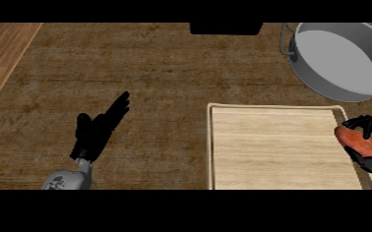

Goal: Pick the sweet potato from the tray and place it in the pot

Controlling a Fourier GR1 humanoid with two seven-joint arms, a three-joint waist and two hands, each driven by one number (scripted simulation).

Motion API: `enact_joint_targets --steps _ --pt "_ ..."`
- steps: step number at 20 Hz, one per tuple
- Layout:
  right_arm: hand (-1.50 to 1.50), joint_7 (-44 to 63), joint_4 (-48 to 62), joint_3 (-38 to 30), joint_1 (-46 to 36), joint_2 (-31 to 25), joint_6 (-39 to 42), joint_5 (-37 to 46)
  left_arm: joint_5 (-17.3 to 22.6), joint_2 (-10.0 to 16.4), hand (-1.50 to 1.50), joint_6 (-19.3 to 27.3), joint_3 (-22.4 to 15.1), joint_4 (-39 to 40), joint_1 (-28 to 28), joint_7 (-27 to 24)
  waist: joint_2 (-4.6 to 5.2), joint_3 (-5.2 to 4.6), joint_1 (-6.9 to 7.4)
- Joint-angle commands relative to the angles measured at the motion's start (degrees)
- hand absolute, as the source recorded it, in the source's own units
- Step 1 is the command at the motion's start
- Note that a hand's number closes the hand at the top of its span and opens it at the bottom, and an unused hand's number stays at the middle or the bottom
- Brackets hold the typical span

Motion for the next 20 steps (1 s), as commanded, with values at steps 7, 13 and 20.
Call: enact_joint_targets --steps 7,13,20 --pt "1.5 -8.07 8.85 -6.65 -3.75 -17.49 8.27 -2.35 -0.39 -0.94 0.0 -0.2 -1.1 -0.63 -0.74 -0.59 1.05 1.12 1.52" --pt "1.5 -12.85 10.12 -5.3 -5.14 -21.59 2.99 1.36 0.4 0.08 0.0 -1.37 -0.31 0.21 -2.19 1.06 1.21 1.09 2.27" --pt "1.5 -19.37 12.21 -4.09 -7.58 -24.77 -3.14 4.58 0.37 -1.14 0.0 -1.51 -0.9 1.42 -1.65 -0.49 1.26 0.88 2.87"
